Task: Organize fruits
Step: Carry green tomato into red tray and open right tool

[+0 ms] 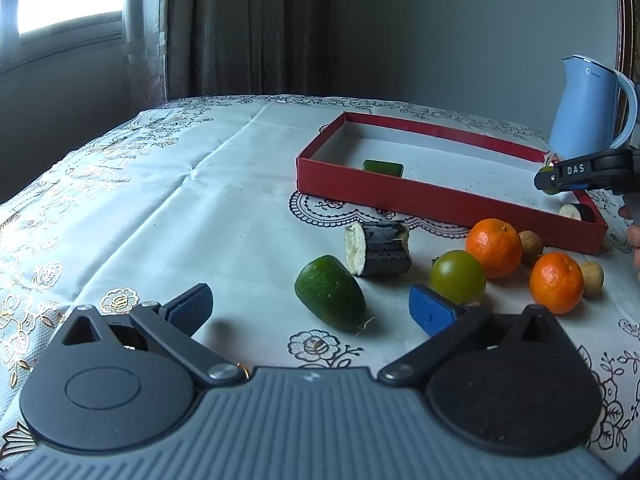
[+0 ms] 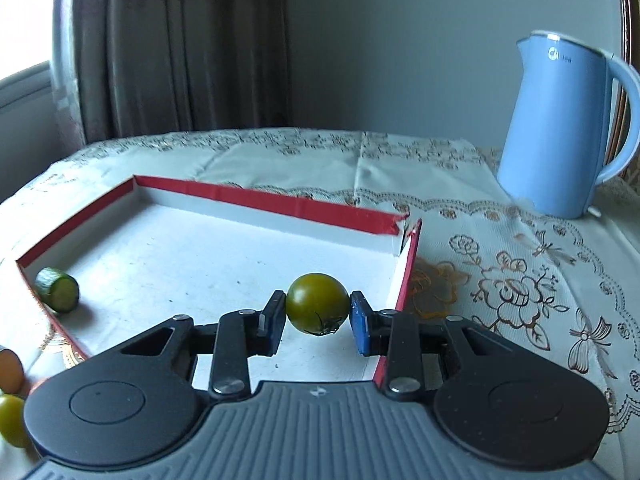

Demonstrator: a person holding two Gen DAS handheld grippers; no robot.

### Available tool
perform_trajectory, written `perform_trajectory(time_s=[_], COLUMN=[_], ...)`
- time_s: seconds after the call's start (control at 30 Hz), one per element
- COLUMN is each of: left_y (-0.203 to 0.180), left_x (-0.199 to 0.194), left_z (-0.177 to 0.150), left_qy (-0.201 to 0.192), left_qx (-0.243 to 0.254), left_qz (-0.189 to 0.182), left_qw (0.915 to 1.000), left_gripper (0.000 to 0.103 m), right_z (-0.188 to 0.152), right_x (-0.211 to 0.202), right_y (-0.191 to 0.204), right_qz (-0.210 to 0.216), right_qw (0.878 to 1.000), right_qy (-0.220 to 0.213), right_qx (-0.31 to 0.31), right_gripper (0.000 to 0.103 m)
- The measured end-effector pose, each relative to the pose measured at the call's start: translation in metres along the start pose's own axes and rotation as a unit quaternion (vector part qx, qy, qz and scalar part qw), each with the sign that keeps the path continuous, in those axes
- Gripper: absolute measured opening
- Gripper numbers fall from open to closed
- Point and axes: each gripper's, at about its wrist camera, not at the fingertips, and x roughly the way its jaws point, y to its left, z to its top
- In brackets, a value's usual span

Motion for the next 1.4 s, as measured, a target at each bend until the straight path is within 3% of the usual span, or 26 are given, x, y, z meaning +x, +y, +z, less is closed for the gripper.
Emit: perform_trajectory(time_s=[0.2, 0.83, 0.9, 1.0, 1.17, 1.3, 1.4], left_y=[0.0, -0.005, -0.005, -0.006, -0.007, -0.007, -0.006], left_x=[0.001, 0.006, 0.006, 0.006, 0.007, 0.007, 0.006], left_z=[0.0, -0.001, -0.001, -0.001, -0.001, -0.001, -0.002], left_qy=[0.002, 0.017, 0.018, 0.02, 0.021, 0.02, 0.019], left_qx=[-0.001, 0.012, 0.014, 0.016, 0.018, 0.018, 0.017], left_qz=[0.002, 0.02, 0.022, 0.024, 0.026, 0.027, 0.028], left_qw=[1.0, 0.9996, 0.9995, 0.9994, 0.9993, 0.9993, 0.9993], left_gripper=[0.103, 0.103, 0.103, 0.103, 0.103, 0.103, 0.103], right_z=[0.001, 0.002, 0.002, 0.001, -0.004, -0.012, -0.023], right_x=[0.011, 0.012, 0.008, -0.007, -0.042, -0.067, -0.079], right_y=[0.005, 0.007, 0.005, 0.0, -0.001, 0.0, 0.004], right_qz=[-0.007, -0.002, -0.001, -0.009, -0.009, 0.015, 0.017], right_qw=[1.0, 1.0, 1.0, 1.0, 0.997, 0.995, 0.993], right_qy=[0.018, 0.017, 0.012, -0.016, -0.072, -0.103, -0.121], right_qx=[-0.016, -0.022, -0.02, -0.012, -0.01, 0.004, -0.009], right_gripper=[0.033, 0.035, 0.041, 0.062, 0.064, 0.076, 0.077])
